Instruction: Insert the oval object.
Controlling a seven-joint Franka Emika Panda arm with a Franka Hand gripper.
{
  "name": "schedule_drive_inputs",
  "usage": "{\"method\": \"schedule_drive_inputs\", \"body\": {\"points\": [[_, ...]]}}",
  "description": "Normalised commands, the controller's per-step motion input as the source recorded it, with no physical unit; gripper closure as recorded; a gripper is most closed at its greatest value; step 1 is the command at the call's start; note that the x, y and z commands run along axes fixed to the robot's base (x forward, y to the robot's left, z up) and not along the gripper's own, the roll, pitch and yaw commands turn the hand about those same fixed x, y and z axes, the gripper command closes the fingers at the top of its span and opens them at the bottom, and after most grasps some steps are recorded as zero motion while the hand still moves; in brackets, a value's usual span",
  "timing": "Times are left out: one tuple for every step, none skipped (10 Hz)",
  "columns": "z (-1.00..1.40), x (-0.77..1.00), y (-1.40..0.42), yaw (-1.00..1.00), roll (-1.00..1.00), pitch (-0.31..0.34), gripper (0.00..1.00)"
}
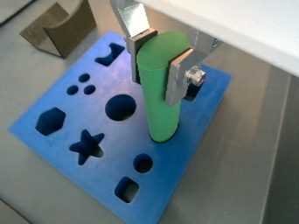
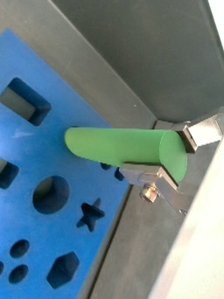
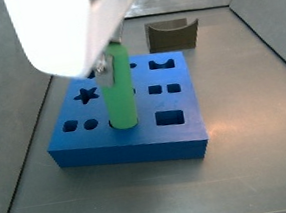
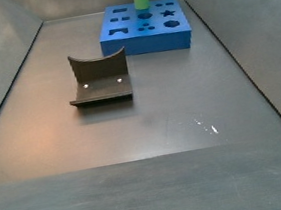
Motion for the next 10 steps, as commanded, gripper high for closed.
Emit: {"method": "schedule_drive_inputs", "body": {"points": [[-0.42, 0.03, 0.0, 0.06, -0.09, 0.0, 1.0], [-0.4, 0.0, 0.0, 0.02, -0.17, -0.034, 1.0], [-0.01, 0.0, -0.02, 0.0, -0.13, -0.097, 1.0], [0.0, 0.16, -0.14, -0.1, 0.0, -0.026, 1.0], [0.0, 0.0, -0.13, -0.16, -0.13, -0.464, 1.0], [-0.01, 0.0, -0.11, -0.07, -0.14, -0.5, 1.0], [-0.14, -0.04, -0.06, -0.02, -0.01, -0.37, 1.0], [-0.23, -0.01, -0.09, 0.0, 0.0, -0.294, 1.0], [-0.14, 0.0, 0.0, 0.0, -0.03, -0.174, 1.0], [0.0, 0.0, 0.0, 0.0, 0.0, -0.007, 1.0]]}}
